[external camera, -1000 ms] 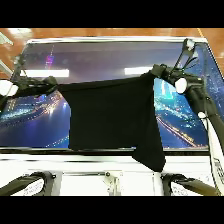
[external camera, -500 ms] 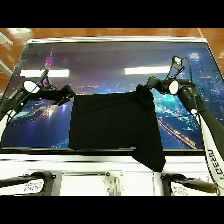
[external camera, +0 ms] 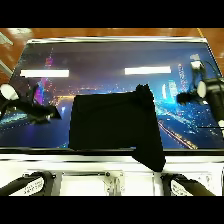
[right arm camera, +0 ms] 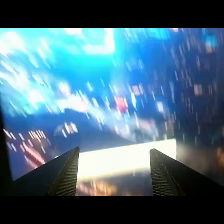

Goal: Fold the shirts.

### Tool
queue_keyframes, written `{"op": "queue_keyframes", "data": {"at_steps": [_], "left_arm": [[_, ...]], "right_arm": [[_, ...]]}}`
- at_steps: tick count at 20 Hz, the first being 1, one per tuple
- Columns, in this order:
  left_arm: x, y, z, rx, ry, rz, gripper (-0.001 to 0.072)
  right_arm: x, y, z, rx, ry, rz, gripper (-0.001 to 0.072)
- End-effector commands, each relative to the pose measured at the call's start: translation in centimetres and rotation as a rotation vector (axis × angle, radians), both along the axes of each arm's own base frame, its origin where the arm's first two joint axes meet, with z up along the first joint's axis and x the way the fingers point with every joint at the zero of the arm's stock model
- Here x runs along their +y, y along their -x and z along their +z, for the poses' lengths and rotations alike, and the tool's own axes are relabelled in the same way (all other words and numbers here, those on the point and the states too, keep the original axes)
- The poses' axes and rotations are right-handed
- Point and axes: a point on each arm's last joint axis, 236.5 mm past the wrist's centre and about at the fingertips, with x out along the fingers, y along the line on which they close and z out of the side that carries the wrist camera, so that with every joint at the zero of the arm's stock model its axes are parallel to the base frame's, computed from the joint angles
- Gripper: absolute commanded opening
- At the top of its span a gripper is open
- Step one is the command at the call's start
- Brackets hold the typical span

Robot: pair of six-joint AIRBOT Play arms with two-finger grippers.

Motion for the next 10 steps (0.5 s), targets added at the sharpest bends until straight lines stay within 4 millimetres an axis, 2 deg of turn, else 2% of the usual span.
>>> {"op": "queue_keyframes", "data": {"at_steps": [1, 3, 5, 7, 10], "left_arm": [[-2.4, 7.8, -4.2, 0.17, 0.108, -0.045, 0.068], [-3.9, 9.5, -6.0, 0.197, 0.173, -0.026, 0.068], [-4.8, 10.0, -7.1, 0.187, 0.212, -0.016, 0.068], [-4.8, 10.0, -8.1, 0.164, 0.212, -0.008, 0.0678], [-5.1, 9.7, -8.9, 0.161, 0.219, 0.027, 0.0675]], "right_arm": [[-0.5, 6.8, -4.0, 0.202, -0.275, -0.175, 0.0564], [1.5, 7.4, -5.0, 0.202, -0.46, -0.204, 0.0564], [3.1, 7.0, -4.9, 0.179, -0.569, -0.198, 0.0564], [3.7, 6.4, -4.6, 0.157, -0.599, -0.19, 0.0564], [3.5, 5.5, -4.5, 0.118, -0.597, -0.194, 0.0564]]}}
